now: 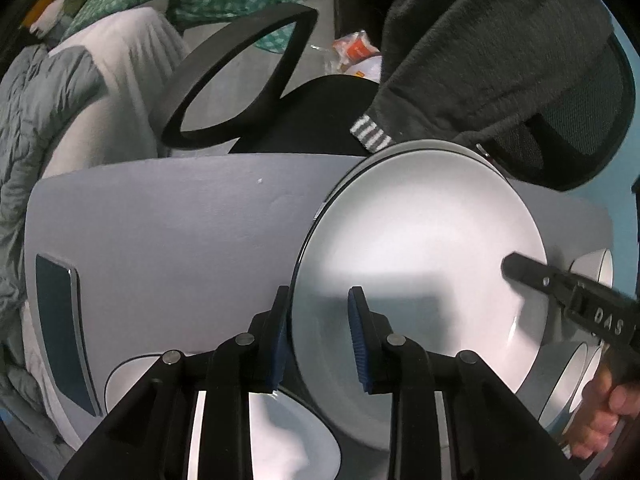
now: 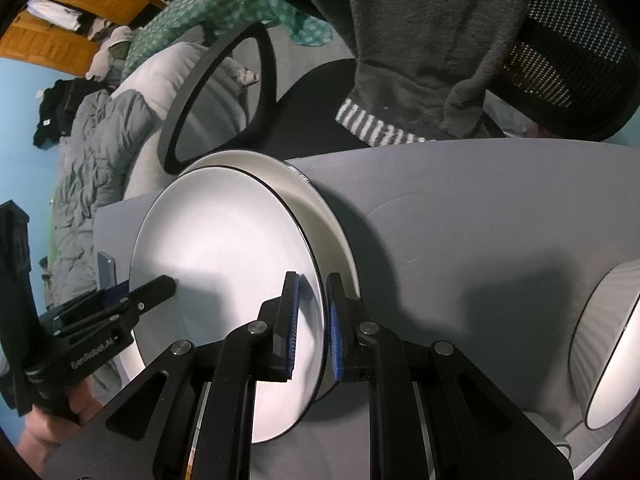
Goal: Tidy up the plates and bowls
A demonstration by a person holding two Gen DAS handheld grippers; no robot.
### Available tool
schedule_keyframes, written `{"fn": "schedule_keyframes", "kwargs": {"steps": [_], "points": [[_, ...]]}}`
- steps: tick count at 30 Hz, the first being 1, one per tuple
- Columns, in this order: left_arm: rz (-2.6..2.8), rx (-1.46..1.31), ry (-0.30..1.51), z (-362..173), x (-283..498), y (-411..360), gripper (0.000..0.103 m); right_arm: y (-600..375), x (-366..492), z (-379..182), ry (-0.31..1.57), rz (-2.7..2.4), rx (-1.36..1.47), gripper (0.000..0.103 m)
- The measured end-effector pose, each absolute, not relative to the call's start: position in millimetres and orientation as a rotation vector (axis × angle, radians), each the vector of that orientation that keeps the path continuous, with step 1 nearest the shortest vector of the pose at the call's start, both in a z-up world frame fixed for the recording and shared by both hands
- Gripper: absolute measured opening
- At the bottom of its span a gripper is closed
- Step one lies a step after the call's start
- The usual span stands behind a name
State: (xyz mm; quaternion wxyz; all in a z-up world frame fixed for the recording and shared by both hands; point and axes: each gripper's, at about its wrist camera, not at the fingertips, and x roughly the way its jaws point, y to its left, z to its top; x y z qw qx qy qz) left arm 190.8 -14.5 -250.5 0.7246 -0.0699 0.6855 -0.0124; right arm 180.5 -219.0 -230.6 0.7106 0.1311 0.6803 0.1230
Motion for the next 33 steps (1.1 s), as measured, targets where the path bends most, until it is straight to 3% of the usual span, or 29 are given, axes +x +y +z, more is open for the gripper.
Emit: {"fn": "schedule_keyframes", "kwargs": {"steps": [5, 11, 13, 17, 19, 20, 29, 33], "points": [[-0.034, -0.153, 1.505, -250.3, 194.0, -14.4, 0.027, -220.6, 188.3, -225.8, 1.515, 0.262, 0.27, 0.016], [-0.03, -0.144, 1.491, -248.5, 194.2, -8.9, 0.028, -210.3, 192.1, -221.0, 1.552, 0.265, 0.197, 0.03], [-0.029, -0.146, 1.487, -247.1, 193.3, -6.2, 0.037, -209.3, 192.6, -217.7, 1.557, 0.262, 0.195, 0.034], [-0.033, -0.15, 1.464, -240.8, 189.5, -1.8, 0.043, -208.2, 193.3, -213.7, 1.575, 0.232, 0.194, 0.041], [-0.042, -0.153, 1.459, -238.6, 187.0, 0.0, 0.048, -206.5, 193.4, -211.3, 1.578, 0.219, 0.178, 0.049], [-0.045, -0.153, 1.45, -236.9, 185.0, 1.4, 0.049, -206.7, 193.5, -208.0, 1.57, 0.193, 0.159, 0.058], [-0.097, -0.168, 1.406, -220.1, 165.9, 22.7, 0.069, -200.6, 179.5, -189.7, 1.516, 0.185, 0.132, 0.059], [-0.109, -0.14, 1.38, -213.3, 153.1, 41.8, 0.074, -192.4, 155.9, -178.2, 1.483, 0.207, 0.131, 0.067]]}}
